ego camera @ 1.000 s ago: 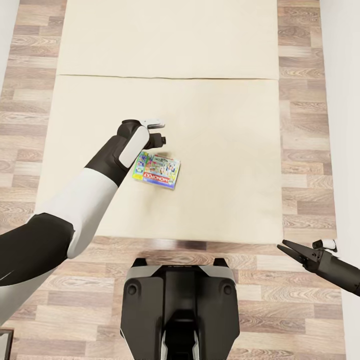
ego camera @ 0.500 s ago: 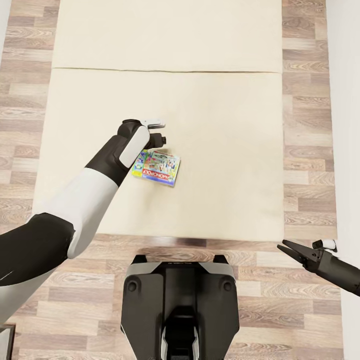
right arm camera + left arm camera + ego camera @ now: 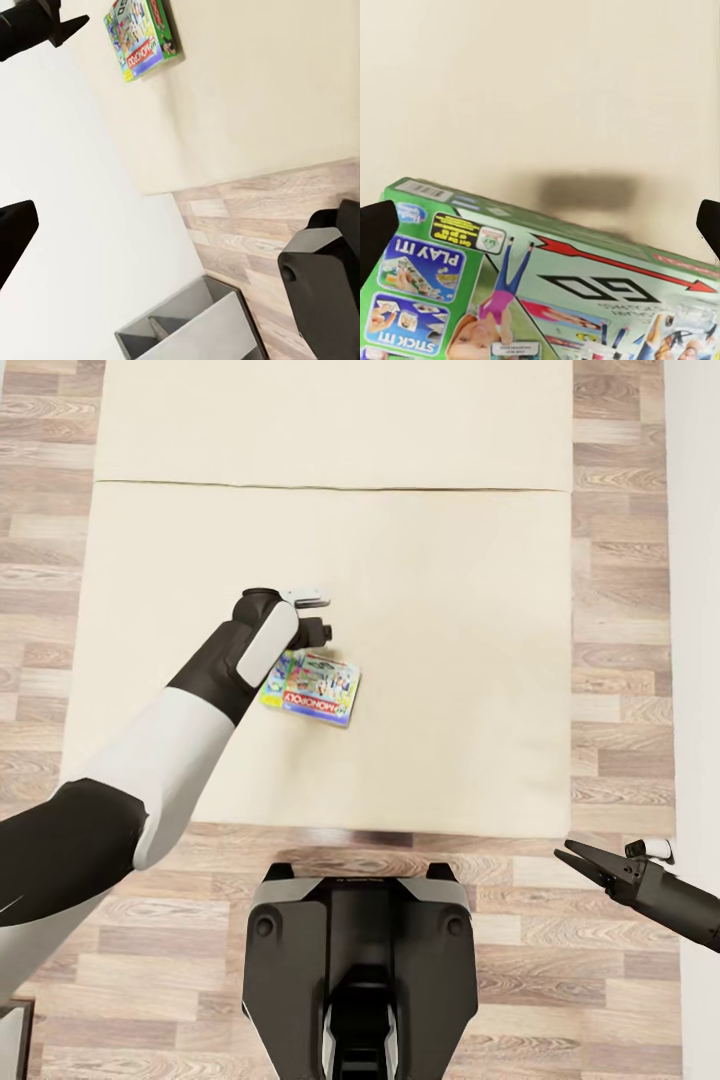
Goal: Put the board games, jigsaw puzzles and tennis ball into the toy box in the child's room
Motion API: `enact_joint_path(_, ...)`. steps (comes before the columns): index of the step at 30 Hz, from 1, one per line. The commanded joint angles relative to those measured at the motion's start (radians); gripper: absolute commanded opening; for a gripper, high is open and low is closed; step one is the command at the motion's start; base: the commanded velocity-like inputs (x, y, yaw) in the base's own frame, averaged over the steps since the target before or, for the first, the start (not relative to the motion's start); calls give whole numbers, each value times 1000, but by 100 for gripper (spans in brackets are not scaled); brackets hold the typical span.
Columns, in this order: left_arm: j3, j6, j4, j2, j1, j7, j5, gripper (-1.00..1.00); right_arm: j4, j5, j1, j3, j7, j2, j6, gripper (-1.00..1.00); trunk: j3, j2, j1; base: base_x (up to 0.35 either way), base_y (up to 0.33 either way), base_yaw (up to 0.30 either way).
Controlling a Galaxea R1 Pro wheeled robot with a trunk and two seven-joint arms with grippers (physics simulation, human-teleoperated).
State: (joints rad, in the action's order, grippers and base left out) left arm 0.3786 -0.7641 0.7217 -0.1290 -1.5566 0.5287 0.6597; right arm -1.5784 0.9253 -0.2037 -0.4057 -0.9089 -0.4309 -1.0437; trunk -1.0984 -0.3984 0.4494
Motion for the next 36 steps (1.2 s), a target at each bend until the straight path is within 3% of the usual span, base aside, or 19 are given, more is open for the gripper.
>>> enact_joint_path(1, 3, -3, 1, 1, -5, 10, 11, 100, 0, -3, 0, -1, -5, 0, -3, 100, -3, -2, 1, 0, 0, 0)
enact_joint_path(36, 4, -22, 5, -3, -43, 13, 11, 100, 3, -3, 0, -1, -4, 0, -3, 100, -60, -2, 1, 0, 0, 0)
